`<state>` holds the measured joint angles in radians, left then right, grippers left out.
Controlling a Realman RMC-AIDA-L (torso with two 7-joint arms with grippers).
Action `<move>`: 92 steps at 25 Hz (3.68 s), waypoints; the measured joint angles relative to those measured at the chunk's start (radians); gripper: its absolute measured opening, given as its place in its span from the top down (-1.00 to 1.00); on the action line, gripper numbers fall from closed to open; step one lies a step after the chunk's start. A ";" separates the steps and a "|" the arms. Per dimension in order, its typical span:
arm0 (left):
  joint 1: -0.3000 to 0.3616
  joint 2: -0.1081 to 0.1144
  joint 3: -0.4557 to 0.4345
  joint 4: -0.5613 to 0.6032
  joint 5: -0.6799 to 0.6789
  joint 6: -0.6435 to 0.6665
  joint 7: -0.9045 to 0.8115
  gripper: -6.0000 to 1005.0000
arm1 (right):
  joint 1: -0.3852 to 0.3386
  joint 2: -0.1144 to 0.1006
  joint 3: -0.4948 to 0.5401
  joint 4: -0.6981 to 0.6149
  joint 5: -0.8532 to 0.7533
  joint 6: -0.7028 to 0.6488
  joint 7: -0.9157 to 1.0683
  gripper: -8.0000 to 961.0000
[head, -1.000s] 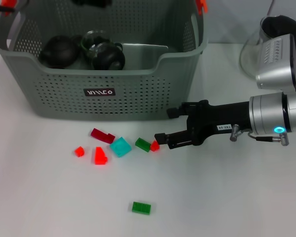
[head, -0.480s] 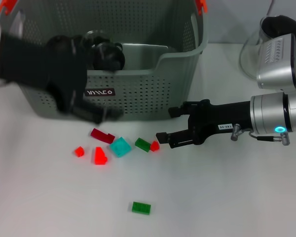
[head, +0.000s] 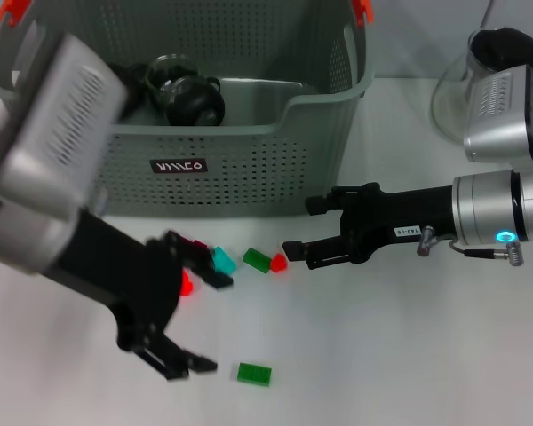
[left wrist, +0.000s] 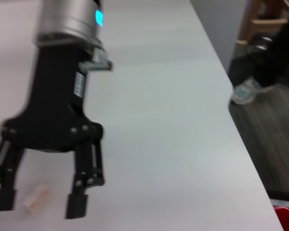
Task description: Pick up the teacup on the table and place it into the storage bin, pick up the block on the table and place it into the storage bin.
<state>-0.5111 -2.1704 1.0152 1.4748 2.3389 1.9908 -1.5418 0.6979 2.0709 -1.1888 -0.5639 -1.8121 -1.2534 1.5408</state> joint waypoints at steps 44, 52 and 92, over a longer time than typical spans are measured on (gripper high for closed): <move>-0.074 -0.008 0.624 -0.274 0.162 -0.485 -0.235 -0.59 | -0.002 -0.012 0.014 0.000 -0.004 -0.023 0.003 -0.91; -0.075 -0.008 0.671 -0.283 0.165 -0.511 -0.235 -0.21 | -0.010 -0.012 0.025 -0.001 -0.004 -0.023 -0.005 -0.91; -0.182 0.007 0.113 0.031 0.125 -0.202 -0.331 0.60 | -0.016 -0.014 0.037 -0.004 -0.004 -0.023 -0.007 -0.91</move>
<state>-0.6932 -2.1636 1.1280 1.5055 2.4641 1.7891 -1.8723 0.6821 2.0571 -1.1521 -0.5676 -1.8162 -1.2766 1.5340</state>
